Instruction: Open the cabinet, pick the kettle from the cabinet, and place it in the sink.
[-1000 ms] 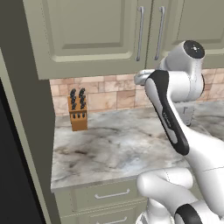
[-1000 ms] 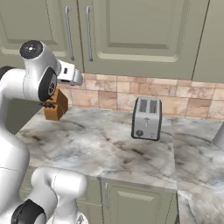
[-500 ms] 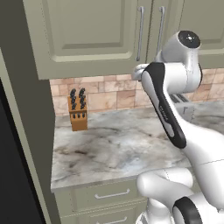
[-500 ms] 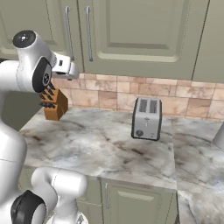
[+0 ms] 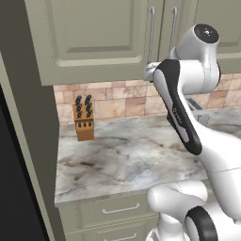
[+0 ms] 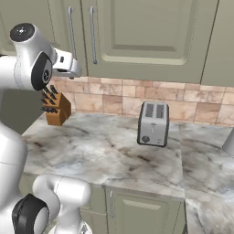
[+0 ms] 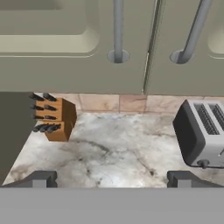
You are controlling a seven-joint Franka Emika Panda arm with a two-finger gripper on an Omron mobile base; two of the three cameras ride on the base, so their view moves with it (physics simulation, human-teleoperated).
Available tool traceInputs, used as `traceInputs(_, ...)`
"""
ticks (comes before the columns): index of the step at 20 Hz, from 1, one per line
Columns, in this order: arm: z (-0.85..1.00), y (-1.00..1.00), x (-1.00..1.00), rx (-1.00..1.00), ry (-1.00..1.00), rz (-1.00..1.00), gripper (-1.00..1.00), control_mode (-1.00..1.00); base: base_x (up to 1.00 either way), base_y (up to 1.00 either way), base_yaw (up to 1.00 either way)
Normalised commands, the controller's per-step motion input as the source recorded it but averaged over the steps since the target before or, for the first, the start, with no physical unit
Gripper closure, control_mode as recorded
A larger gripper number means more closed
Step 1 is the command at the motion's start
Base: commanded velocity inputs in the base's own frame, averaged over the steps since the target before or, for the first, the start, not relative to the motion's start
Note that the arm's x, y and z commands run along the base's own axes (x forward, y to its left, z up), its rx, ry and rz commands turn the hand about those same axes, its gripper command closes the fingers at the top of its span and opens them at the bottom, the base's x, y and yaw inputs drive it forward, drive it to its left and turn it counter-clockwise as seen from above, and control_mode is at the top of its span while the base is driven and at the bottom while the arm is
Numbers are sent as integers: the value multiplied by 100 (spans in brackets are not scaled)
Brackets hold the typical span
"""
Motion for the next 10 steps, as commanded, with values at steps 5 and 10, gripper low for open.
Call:
traceInputs(5, 21, -1, -1, 0, 0, 0, -100, -100, 0, 0, 0)
traceInputs(10, 16, -11, -6, 0, 0, 0, -100, -100, 0, 0, 0)
